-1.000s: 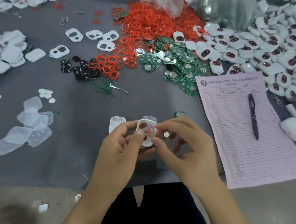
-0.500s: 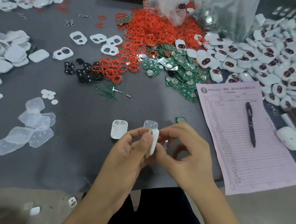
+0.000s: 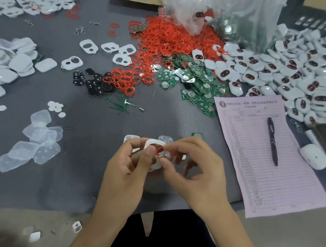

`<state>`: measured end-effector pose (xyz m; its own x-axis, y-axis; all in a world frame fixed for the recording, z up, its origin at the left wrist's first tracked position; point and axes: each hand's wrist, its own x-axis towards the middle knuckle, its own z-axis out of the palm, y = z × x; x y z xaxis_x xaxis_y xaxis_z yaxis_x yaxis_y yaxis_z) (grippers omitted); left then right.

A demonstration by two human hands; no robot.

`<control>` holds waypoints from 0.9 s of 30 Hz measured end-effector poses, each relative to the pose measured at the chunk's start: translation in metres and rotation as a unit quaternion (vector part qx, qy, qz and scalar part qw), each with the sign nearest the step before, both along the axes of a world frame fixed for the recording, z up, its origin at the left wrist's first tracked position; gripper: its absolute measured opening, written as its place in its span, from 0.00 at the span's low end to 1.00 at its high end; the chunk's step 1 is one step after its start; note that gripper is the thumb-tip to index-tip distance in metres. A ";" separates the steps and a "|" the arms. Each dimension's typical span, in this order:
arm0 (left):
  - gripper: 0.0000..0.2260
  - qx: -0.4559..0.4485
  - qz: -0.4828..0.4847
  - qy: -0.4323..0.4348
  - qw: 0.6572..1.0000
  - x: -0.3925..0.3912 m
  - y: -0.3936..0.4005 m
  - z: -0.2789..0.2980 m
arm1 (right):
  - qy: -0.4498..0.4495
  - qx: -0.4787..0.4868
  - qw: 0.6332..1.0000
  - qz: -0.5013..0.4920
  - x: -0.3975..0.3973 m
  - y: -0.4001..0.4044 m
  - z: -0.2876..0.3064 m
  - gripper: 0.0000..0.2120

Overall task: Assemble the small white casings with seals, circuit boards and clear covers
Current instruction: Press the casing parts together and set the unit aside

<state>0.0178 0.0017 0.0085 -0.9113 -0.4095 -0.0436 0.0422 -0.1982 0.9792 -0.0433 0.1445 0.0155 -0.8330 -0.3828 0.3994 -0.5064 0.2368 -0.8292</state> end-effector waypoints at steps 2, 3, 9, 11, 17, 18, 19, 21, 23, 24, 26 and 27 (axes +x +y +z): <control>0.09 -0.019 -0.013 -0.005 1.000 0.001 -0.004 -0.001 | 0.017 0.007 1.000 -0.008 -0.001 -0.002 0.000 0.10; 0.12 -0.036 -0.024 -0.012 0.999 0.002 -0.007 -0.002 | 0.025 0.007 1.000 -0.011 -0.002 -0.003 -0.001 0.10; 0.13 -0.128 -0.025 -0.014 0.991 -0.021 -0.017 0.005 | 0.047 -0.003 0.998 -0.035 -0.021 -0.011 -0.008 0.09; 0.12 -0.146 -0.029 -0.027 0.988 -0.041 -0.023 0.009 | 0.076 0.008 0.996 -0.052 -0.038 -0.017 -0.008 0.08; 0.13 -0.135 -0.120 -0.040 0.983 -0.098 -0.044 0.023 | 0.162 0.014 0.982 -0.094 -0.090 -0.028 -0.008 0.06; 0.13 -0.150 -0.132 -0.035 0.979 -0.103 -0.047 0.022 | 0.172 0.014 0.980 -0.095 -0.095 -0.029 -0.009 0.06; 0.14 -0.152 -0.143 -0.031 0.977 -0.107 -0.050 0.021 | 0.181 0.016 0.979 -0.096 -0.099 -0.030 -0.010 0.06; 0.14 -0.140 -0.151 -0.029 0.978 -0.110 -0.052 0.016 | 0.198 0.017 0.975 -0.096 -0.103 -0.029 -0.013 0.06; 0.12 -0.133 -0.143 -0.022 0.980 -0.109 -0.051 0.012 | 0.219 0.011 0.971 -0.091 -0.103 -0.029 -0.016 0.06; 0.12 -0.135 -0.136 -0.013 0.981 -0.107 -0.050 0.009 | 0.229 0.008 0.969 -0.086 -0.102 -0.028 -0.017 0.06; 0.12 -0.134 -0.123 0.002 0.983 -0.105 -0.049 0.005 | 0.246 0.009 0.966 -0.081 -0.100 -0.028 -0.019 0.07; 0.12 -0.128 -0.118 0.007 0.985 -0.105 -0.048 0.003 | 0.249 0.010 0.965 -0.082 -0.099 -0.028 -0.020 0.07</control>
<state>-0.0875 -0.0466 0.0114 -0.9822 -0.1817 0.0465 0.0382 0.0484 0.9981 -0.1420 0.1164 -0.0042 -0.5897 -0.2745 0.7596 -0.7953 0.3614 -0.4868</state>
